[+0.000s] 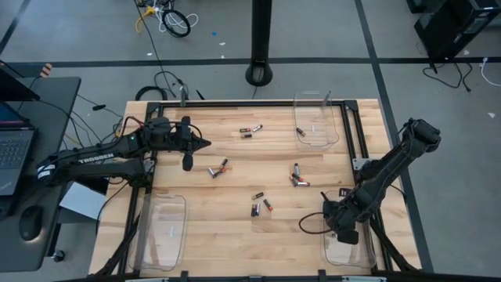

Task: Sort batteries
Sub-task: Put the orange battery into the bottom left transparent bin

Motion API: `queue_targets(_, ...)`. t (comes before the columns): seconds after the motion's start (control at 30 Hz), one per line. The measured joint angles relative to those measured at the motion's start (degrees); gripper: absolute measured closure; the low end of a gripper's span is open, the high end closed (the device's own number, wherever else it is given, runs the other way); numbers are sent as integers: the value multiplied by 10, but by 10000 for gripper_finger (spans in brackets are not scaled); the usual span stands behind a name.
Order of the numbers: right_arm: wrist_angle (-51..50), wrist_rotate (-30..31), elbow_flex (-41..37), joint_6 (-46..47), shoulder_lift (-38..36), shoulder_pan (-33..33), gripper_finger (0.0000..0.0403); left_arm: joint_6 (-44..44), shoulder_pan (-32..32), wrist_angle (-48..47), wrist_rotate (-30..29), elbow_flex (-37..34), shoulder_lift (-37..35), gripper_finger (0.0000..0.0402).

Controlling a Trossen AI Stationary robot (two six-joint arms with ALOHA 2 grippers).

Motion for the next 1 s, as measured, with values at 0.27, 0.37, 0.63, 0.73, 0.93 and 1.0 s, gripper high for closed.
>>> queue_targets(0.27, -170, 38, 125, -61, 0, -45, 392, 0, 0, 0, 0, 0, 0, 390)
queue_targets(0.37, -176, 100, 153, -108, -11, -71, 386, -1, 0, 0, 0, 0, 0, 390)
queue_targets(0.63, -75, 216, 120, -296, -57, -186, 393, -7, 0, 0, 23, 0, 0, 390)
queue_targets(0.73, 18, 226, 88, -383, -69, -235, 395, -12, 0, -1, 25, 0, 0, 390)
queue_targets(0.93, 229, 177, 1, -513, -74, -319, 395, -30, -21, -7, 25, 0, 10, 390)
queue_targets(1.0, 292, 161, -30, -536, -74, -341, 395, -31, -32, -5, 25, 0, 20, 390)
